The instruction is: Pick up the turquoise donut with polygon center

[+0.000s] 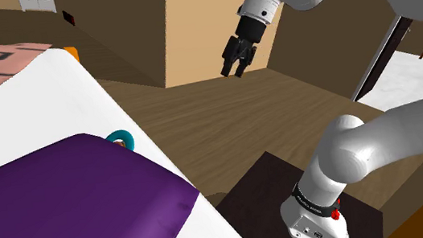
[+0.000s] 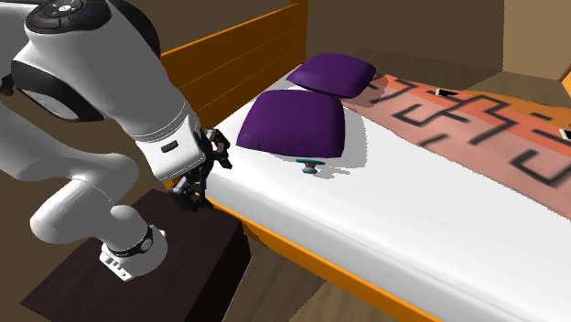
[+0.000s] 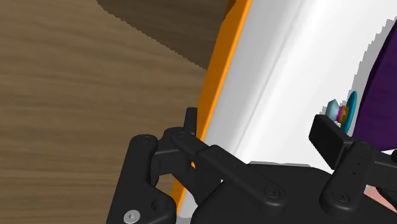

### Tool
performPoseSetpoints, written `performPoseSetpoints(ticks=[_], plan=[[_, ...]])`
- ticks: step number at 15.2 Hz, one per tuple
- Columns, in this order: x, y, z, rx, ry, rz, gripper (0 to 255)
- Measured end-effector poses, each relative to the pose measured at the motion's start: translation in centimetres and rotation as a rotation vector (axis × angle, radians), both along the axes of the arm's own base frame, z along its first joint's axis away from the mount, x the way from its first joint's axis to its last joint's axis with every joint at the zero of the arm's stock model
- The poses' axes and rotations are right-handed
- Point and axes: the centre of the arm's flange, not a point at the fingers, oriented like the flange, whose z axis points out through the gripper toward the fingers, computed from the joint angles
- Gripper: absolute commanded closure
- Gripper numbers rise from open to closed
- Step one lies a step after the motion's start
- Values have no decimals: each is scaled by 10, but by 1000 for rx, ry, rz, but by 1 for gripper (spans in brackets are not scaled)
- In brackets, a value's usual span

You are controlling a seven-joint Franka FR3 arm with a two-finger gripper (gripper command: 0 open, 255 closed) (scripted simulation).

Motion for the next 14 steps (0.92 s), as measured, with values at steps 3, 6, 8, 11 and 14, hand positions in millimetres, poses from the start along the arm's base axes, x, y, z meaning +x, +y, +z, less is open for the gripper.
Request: performPoseSetpoints(ticks=[3,6,8,11,14], plan=[[13,19,-25,52,-2,8,0],[26,44,-48,104,-4,16,0],[38,59,-62,138,-5,21,0],[52,88,-85,190,-7,28,0],[67,112,-103,242,-10,37,0]])
